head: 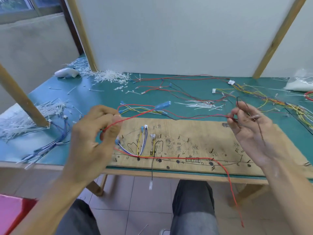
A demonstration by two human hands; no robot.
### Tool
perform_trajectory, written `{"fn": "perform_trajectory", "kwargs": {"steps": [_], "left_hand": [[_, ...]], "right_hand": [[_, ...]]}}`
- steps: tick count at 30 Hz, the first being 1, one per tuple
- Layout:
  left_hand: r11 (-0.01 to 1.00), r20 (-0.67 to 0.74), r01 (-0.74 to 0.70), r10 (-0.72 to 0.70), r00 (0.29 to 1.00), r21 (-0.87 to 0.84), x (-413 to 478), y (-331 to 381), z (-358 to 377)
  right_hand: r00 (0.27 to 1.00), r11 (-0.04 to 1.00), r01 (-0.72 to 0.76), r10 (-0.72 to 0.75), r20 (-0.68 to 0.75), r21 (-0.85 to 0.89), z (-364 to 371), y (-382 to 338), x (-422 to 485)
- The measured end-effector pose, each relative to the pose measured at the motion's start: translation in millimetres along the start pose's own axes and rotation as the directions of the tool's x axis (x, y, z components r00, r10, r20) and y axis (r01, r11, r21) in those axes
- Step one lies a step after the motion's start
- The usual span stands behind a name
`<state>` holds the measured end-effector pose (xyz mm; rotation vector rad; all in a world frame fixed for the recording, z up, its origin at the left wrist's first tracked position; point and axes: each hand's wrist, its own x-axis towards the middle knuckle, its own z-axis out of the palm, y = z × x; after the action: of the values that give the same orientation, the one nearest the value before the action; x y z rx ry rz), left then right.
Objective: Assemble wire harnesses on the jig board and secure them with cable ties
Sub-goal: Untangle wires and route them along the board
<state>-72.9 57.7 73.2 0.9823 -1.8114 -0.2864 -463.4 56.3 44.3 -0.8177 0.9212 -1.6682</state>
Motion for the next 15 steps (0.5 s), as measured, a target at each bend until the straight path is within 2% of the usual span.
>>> {"fn": "perform_trajectory", "kwargs": {"steps": [3,7,11,15], "left_hand": [[0.977,0.005,0.105,-0.106,0.994,-0.186,-4.2,1.7,8.5],[0.95,0.052,0.141,-0.132,0.99,-0.278,2.6,11.2,17.4],[0.931,0.162,0.163,-0.115,0.98,-0.327,25.0,25.4,18.3],[0.932,0.284,0.127,-0.027,0.958,-0.339,41.3,42.7,13.9]], "right_hand": [[0.992,0.985,-0.072,0.055,-0.109,-0.157,-3.1,11.6,-10.5],[0.973,0.886,-0.18,0.097,-0.21,-0.427,-7.8,17.3,-12.5],[0.946,0.705,-0.272,0.07,-0.318,-0.655,-10.4,16.2,-4.0],[0.954,0.475,-0.242,-0.043,-0.297,-0.846,-13.5,-1.4,7.0]]}}
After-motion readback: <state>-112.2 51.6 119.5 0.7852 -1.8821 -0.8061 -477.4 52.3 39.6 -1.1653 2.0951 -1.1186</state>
